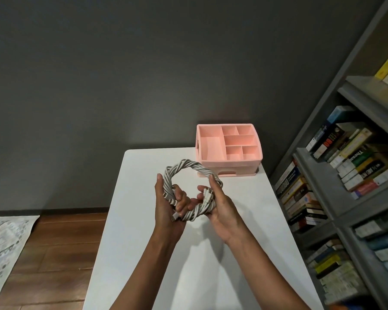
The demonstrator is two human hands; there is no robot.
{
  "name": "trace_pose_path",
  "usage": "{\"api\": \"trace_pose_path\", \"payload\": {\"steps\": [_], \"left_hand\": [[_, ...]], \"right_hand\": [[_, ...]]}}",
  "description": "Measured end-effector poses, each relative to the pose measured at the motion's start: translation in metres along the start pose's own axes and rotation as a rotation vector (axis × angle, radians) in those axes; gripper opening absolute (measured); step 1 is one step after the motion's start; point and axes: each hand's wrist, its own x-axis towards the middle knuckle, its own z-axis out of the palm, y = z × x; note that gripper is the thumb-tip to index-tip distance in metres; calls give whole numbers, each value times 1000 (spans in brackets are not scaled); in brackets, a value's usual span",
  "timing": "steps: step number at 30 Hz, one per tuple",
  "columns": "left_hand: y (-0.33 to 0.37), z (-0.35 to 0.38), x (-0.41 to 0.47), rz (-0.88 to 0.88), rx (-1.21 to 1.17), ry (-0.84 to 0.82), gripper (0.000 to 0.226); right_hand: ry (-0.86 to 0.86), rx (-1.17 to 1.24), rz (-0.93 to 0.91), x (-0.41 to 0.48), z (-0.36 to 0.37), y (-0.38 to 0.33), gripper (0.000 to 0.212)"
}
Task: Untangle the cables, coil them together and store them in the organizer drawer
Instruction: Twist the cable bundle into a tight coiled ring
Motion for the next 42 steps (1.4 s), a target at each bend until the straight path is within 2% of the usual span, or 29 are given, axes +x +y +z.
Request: {"api": "trace_pose_path", "payload": {"steps": [2, 5, 10, 14, 16, 19, 20, 25, 29, 31, 33, 36, 38, 40, 42], "left_hand": [[-3, 0, -1, -51, -11, -13, 72], [-8, 0, -3, -109, -70, 1, 72], [-12, 3, -3, -108, -23, 48, 71], [-10, 0, -2, -45, -51, 81, 69], [-9, -1, -2, -14, -59, 88, 70], [-9, 1, -5, 3, -22, 68, 70], [-11, 2, -7, -5, -3, 41, 70], [-19, 7, -14, -26, 198, -149, 69], [-23, 7, -14, -9, 292, -205, 67], [-21, 4, -12, -20, 247, -159, 67], [-15, 1, -10, -26, 169, -111, 69], [-2, -1, -7, -73, 102, -105, 71], [3, 0, -7, -134, 120, -128, 70], [4, 2, -8, -194, 180, -152, 69], [2, 4, -10, -245, 264, -174, 69]], "right_hand": [[45, 50, -2, 0, 1, 0, 34], [61, 124, -20, 1, 0, -1, 42], [117, 215, 17, 1, -4, 5, 27], [32, 125, -33, -2, -7, 6, 56], [28, 23, -125, -3, -7, 8, 50], [112, -138, -210, -4, -2, 10, 17], [155, -151, -192, -3, -1, 10, 15], [300, -58, 67, 8, -6, 10, 22], [345, -50, 55, 9, -6, 15, 24], [298, -118, 17, 5, -9, 10, 30], [172, -283, 12, 2, -12, 2, 40], [150, -583, -156, 1, -19, -5, 58], [149, -593, -338, 1, -21, -16, 55], [40, -726, -574, 6, -23, -33, 44], [-155, -905, -658, 8, -21, -50, 40]]}}
